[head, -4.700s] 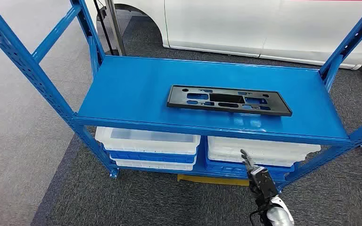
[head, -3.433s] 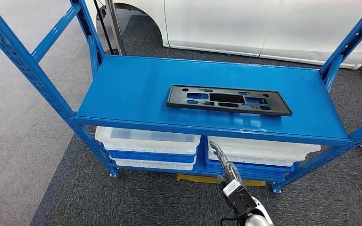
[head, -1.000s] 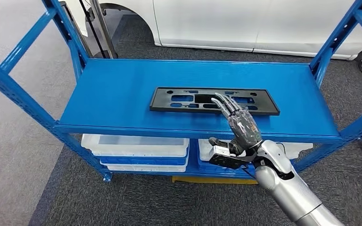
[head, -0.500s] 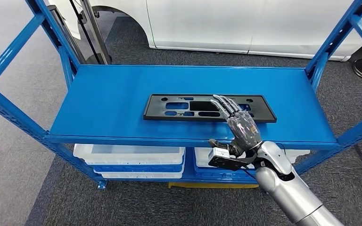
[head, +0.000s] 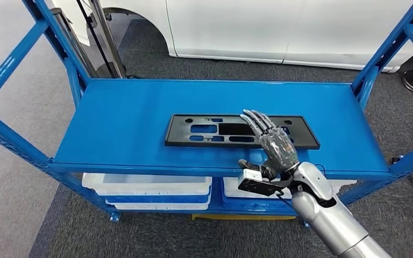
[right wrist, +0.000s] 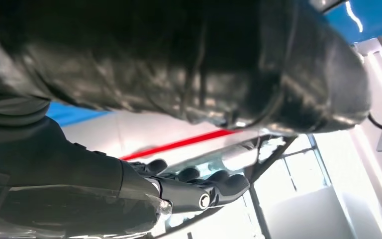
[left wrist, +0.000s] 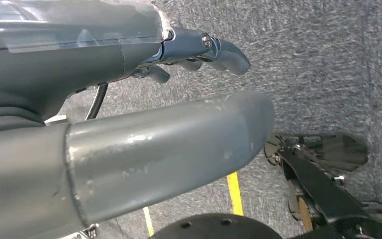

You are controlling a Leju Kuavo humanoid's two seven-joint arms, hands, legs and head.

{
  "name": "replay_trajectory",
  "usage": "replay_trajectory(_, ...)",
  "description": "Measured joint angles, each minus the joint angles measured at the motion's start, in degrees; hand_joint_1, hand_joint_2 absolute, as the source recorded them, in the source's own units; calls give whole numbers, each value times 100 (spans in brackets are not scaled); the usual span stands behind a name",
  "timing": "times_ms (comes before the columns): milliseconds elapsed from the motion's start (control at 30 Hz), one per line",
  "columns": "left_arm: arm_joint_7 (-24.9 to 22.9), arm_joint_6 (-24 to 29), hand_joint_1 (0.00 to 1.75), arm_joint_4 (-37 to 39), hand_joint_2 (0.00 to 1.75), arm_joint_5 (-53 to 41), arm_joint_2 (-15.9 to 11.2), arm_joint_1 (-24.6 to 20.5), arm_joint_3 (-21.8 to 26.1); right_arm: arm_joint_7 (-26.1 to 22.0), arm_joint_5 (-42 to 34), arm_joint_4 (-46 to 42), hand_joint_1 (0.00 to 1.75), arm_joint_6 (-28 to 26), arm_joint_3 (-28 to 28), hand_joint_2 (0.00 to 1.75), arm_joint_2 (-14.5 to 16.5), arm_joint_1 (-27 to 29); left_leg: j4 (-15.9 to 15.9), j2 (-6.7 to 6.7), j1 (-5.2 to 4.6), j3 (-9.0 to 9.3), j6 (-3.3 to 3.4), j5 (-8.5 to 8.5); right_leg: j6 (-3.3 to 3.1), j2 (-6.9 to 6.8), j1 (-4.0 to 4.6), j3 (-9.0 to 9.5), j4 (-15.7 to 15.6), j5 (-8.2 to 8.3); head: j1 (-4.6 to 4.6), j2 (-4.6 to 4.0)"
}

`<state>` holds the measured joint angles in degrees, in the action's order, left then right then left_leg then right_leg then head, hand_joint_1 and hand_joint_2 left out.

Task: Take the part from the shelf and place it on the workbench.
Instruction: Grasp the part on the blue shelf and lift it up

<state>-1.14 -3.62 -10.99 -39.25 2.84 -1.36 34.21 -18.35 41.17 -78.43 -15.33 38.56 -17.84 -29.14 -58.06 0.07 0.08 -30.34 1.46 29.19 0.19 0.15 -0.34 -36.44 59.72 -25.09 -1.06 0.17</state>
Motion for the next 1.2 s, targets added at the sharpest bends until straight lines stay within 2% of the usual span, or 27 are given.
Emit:
replay_trajectory(33,4,-5,0,0,0,-2,1,-5,0,9,5,-3,0,9,0,0,0,8,2,3,-1,6,5,4,1,10,-3,2,-4,-3,3,0)
replay_trajectory(167,11,-28,0,2,0,-31,2,-17,0,39,54,-3,0,102,0,175,0,8,51,5,5,34,-3,9,-28,20,6,6,0,-28,1,0)
replay_trajectory(467,36,-95,0,1,0,-64,0,-19,3,330,477,201,0,352,99,175,100,-211,65,3,5,33,-49,1,-41,16,5,14,17,-28,1,0)
replay_trajectory(767,52,-148,0,1,0,-141,0,-22,39,456,822,766,0,308,383,175,344,-511,56,0,1,41,-52,-2,-36,12,-5,23,15,-22,1,0)
replay_trajectory(1000,95,-202,0,1,0,-263,0,-53,50,630,1328,1549,0,145,710,175,800,-938,53,4,-3,41,-52,-1,-32,12,-8,23,12,-21,1,-1)
replay_trajectory(1200,102,-210,0,1,0,-293,0,-55,54,692,1470,2371,0,-95,829,175,1223,-1274,51,1,-3,41,-52,-1,-31,10,-8,24,13,-20,1,0)
